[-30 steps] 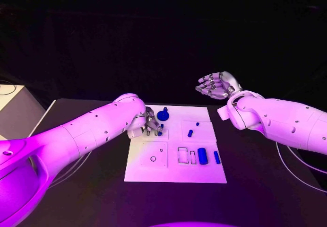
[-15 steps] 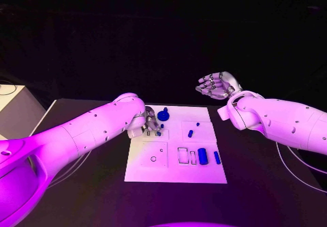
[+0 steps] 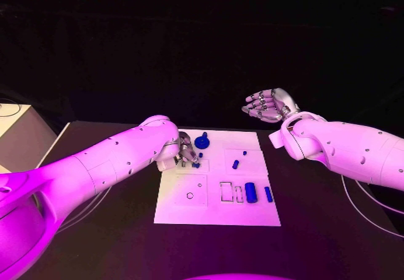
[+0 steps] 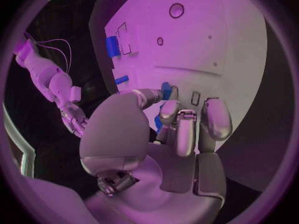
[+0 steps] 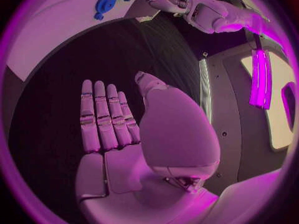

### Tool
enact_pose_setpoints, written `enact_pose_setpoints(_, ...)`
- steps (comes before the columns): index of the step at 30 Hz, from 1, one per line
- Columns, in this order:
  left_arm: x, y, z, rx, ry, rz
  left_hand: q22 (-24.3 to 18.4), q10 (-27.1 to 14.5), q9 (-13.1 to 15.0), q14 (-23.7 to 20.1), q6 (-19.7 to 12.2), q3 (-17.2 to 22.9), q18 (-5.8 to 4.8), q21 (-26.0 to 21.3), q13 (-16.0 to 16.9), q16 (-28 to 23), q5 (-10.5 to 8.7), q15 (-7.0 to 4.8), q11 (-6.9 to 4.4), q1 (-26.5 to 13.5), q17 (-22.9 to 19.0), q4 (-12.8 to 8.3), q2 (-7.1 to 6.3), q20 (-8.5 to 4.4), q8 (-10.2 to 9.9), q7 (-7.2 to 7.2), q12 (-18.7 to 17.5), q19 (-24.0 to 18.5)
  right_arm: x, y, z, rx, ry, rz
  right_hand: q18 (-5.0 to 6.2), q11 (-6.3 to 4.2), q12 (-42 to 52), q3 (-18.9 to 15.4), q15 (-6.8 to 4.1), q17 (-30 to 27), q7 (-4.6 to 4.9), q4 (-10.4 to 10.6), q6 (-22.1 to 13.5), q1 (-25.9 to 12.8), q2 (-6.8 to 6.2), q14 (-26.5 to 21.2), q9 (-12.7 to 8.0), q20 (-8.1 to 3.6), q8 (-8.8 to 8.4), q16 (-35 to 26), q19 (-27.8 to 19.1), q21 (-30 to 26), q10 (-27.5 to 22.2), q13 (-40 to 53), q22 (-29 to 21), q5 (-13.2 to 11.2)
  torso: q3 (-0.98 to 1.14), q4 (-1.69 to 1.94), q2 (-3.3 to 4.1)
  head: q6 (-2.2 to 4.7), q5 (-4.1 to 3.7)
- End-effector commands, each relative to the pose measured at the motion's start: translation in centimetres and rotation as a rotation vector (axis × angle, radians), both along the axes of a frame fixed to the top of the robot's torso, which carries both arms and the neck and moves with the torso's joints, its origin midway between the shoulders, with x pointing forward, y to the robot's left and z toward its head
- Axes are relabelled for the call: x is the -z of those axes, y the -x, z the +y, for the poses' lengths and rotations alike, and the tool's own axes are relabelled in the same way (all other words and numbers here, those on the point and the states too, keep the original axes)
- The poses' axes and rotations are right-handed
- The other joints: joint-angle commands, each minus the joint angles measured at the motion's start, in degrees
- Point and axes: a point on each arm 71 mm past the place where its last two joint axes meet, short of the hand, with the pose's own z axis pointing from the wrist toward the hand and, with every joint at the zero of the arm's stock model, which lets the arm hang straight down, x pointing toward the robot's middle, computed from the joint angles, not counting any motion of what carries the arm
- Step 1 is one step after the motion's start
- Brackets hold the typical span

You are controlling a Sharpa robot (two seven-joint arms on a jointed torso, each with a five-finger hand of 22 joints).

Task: Assemble the parts on the task board

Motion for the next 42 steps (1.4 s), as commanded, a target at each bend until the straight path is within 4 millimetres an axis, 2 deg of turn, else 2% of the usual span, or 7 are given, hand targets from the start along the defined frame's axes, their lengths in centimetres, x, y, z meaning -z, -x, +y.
enact_pose_setpoints(1,-0.1,0.1,-0.1,-0.005,0.02,-0.01,0.6,1.2,8.4,5.3,2.1,6.2,-0.61,0.6,0.9,0.3,4.31,-0.93,-0.67,-2.2,13.0,-5.4,-0.89,-0.57,3.8,-1.56,0.4,0.5,0.0,0.0,0.1,-0.014,0.006,-0.003,0.36,0.2,-0.2,-0.3,-0.07,0.0,1.29,-0.1,0.2,0.0,0.64,-0.5,0.0,0.09,-0.21,-0.3,-0.5,-0.2,0.1,0.0,-0.1,0.4,0.02,0.02,-0.01,0.0,0.02)
enact_pose_setpoints(9,-0.3,0.1,0.6,-0.03,0.045,-0.019,1.1,2.3,11.0,5.4,2.9,7.7,-0.69,0.9,1.7,0.3,8.61,-1.55,-1.29,-4.8,13.1,-7.1,-1.88,-1.07,4.6,-2.21,0.7,0.8,0.1,0.1,-0.1,-0.011,0.005,-0.002,0.36,0.23,-0.2,-0.4,-0.05,-0.1,1.33,-0.1,0.2,0.0,0.65,-0.5,0.0,0.11,-0.23,-0.4,-0.5,-0.2,0.1,-0.1,-0.1,0.4,0.09,0.1,-0.04,0.01,-0.01)
enact_pose_setpoints(16,-0.5,0.0,1.4,-0.052,0.048,-0.029,1.4,2.9,12.5,5.5,3.7,7.9,-0.76,1.2,2.1,0.4,11.58,-1.9,-1.67,-6.1,13.4,-8.0,-2.37,-1.37,4.7,-2.62,0.8,1.1,0.2,0.1,-0.3,-0.007,0.004,0.0,0.37,0.26,-0.2,-0.5,-0.03,-0.2,1.36,0.0,0.3,-0.1,0.72,-0.5,0.0,0.14,-0.26,-0.4,-0.6,-0.2,0.2,-0.2,-0.3,0.4,0.14,0.13,-0.01,-0.07,0.19)
enact_pose_setpoints(29,-0.7,-0.3,1.1,-0.063,0.034,-0.066,3.0,3.9,15.2,5.7,5.2,6.6,-1.08,1.8,1.0,0.8,12.07,-2.68,-2.65,-7.5,14.3,-8.1,-2.61,-1.88,5.8,-3.76,0.0,2.0,0.4,0.1,-0.3,-0.005,0.003,0.003,0.38,0.28,-0.2,-0.6,-0.01,-0.3,1.38,0.1,0.3,-0.3,0.82,-0.5,0.0,0.17,-0.31,-0.5,-0.6,-0.1,0.2,-0.4,-0.4,0.5,0.12,0.06,0.07,-0.26,0.51)
enact_pose_setpoints(33,-0.7,-0.4,0.8,-0.066,0.032,-0.08,3.2,4.1,15.6,5.7,5.3,6.5,-1.12,1.9,1.2,0.7,12.08,-2.78,-2.78,-7.6,14.2,-8.1,-2.6,-1.97,5.9,-3.9,0.1,2.1,0.4,0.2,-0.3,-0.005,0.002,0.004,0.38,0.28,-0.2,-0.6,-0.01,-0.3,1.38,0.1,0.3,-0.3,0.82,-0.5,0.0,0.17,-0.31,-0.5,-0.6,-0.1,0.2,-0.4,-0.4,0.5,0.05,-0.01,0.11,-0.3,0.61)
enact_pose_setpoints(42,-0.8,-0.4,0.2,-0.058,0.023,-0.107,3.6,4.5,16.3,5.7,5.6,6.5,-1.2,2.1,1.1,0.8,12.31,-2.99,-3.01,-7.7,14.3,-8.1,-2.55,-2.15,6.0,-4.15,0.0,2.4,0.4,0.2,-0.2,-0.007,0.001,0.004,0.38,0.28,-0.2,-0.6,-0.01,-0.3,1.38,0.1,0.3,-0.3,0.83,-0.5,0.0,0.17,-0.31,-0.5,-0.6,-0.1,0.2,-0.4,-0.4,0.5,-0.01,0.08,0.09,-0.51,0.59)
